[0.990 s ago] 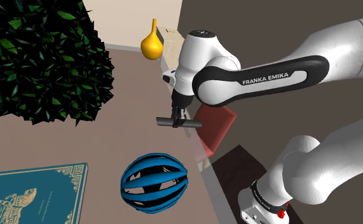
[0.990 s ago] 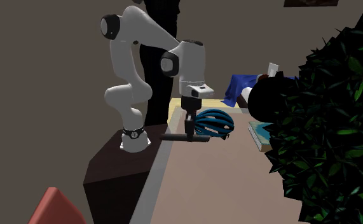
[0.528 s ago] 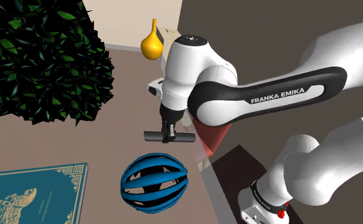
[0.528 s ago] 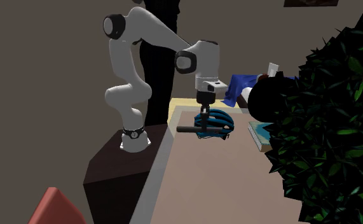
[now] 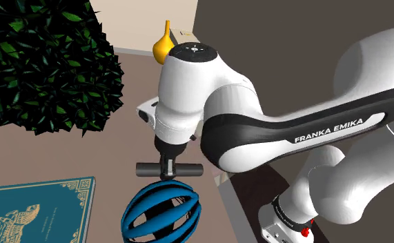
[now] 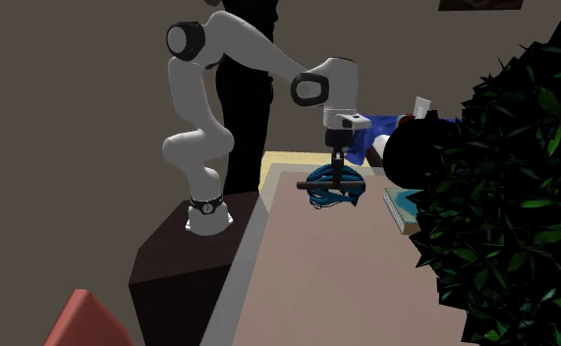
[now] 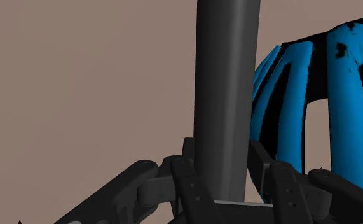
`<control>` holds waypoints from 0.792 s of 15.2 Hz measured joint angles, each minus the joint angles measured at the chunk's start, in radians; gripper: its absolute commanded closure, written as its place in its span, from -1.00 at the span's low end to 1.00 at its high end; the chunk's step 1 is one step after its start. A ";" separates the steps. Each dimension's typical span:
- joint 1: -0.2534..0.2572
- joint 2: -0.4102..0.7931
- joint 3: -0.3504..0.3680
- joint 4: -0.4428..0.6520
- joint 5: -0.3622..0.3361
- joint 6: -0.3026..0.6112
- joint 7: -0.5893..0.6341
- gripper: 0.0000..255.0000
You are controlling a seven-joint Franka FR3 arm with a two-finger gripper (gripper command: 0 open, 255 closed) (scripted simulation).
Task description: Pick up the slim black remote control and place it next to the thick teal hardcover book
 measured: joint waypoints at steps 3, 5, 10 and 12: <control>0.022 0.058 0.053 0.057 -0.030 -0.006 0.092 1.00; 0.033 0.105 0.081 0.106 -0.048 -0.024 0.144 1.00; 0.089 0.235 0.168 0.227 -0.119 -0.063 0.319 1.00; 0.104 0.264 0.182 0.240 -0.139 -0.059 0.358 1.00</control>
